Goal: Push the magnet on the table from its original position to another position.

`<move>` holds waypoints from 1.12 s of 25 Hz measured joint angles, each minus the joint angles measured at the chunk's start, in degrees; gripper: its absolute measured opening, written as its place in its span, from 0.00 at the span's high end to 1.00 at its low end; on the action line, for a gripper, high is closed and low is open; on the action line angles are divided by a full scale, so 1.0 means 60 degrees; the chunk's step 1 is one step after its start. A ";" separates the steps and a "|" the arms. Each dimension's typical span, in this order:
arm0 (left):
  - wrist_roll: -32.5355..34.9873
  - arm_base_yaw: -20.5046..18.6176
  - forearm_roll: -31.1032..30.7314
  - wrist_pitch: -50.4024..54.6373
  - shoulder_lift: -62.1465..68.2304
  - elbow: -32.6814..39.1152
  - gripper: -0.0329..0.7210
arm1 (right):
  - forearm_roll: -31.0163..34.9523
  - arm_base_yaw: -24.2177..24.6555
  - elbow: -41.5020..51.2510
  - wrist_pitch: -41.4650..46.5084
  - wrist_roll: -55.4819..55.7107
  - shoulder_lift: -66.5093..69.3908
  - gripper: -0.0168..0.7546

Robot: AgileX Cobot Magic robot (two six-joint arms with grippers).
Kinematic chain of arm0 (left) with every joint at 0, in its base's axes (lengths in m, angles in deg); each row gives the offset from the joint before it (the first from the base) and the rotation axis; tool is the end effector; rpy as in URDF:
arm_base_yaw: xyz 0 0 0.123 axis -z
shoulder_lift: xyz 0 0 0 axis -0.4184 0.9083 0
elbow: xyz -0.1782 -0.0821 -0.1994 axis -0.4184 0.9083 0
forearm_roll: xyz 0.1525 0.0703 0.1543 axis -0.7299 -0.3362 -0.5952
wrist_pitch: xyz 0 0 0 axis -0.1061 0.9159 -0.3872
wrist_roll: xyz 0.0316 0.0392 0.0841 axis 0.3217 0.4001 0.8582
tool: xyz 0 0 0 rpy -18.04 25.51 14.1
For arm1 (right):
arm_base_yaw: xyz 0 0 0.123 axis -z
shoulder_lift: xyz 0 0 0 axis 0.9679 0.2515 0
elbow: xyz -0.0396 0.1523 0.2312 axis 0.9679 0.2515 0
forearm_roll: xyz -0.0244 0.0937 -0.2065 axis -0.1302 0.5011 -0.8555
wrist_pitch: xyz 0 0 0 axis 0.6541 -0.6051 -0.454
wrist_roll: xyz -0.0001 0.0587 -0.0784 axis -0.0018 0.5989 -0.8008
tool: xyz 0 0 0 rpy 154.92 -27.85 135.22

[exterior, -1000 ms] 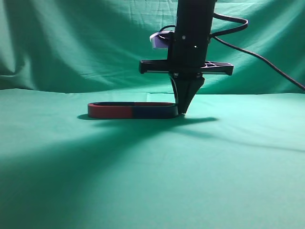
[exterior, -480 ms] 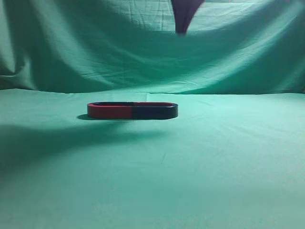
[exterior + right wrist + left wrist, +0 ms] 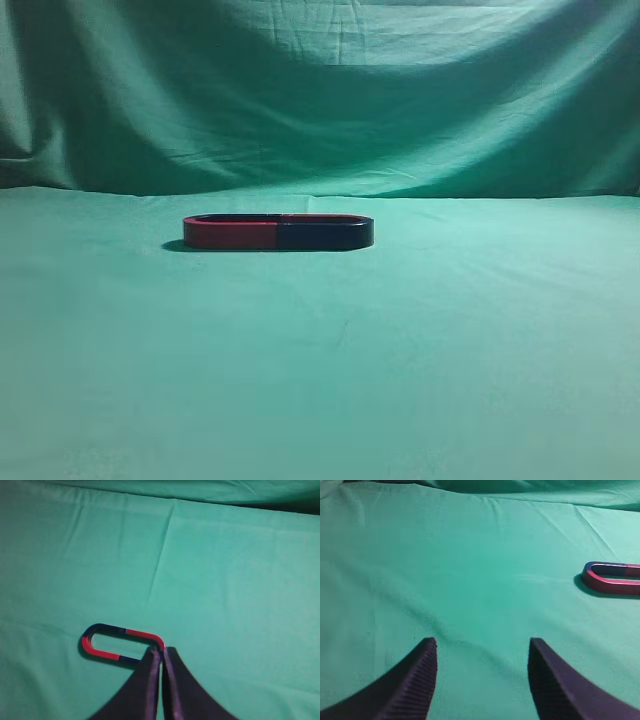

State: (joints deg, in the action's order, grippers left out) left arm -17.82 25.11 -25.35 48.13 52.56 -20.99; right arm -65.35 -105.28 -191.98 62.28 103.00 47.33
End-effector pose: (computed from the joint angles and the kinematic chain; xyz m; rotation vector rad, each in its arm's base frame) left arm 0.0410 -0.0023 0.1760 -0.0609 1.8288 -0.0859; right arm 0.2865 0.1566 0.4345 -0.3104 2.4129 0.2648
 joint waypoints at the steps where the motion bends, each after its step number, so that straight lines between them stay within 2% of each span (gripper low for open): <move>1: 0.0000 0.0000 0.0000 0.0000 0.0000 0.0000 0.46 | 0.0000 0.0000 0.0000 0.0000 0.0000 0.0000 0.98; 9: 0.0000 0.0000 0.0000 0.0000 0.0000 0.0000 0.46 | -0.0181 0.0000 0.4067 0.0057 -0.0036 -0.3925 0.98; 17: 0.0000 0.0000 0.0000 0.0000 0.0000 0.0000 0.46 | -0.0163 0.0000 0.7718 -0.1315 -0.0540 -0.7718 0.98; 28: 0.0000 0.0000 0.0000 0.0000 0.0000 0.0000 0.46 | 0.0087 0.0000 1.1193 -0.1876 -0.0538 -1.2426 0.98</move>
State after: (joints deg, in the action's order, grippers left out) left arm -17.82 25.11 -25.35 48.13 52.56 -20.99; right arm -64.83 -105.28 -124.82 51.02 99.78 -27.23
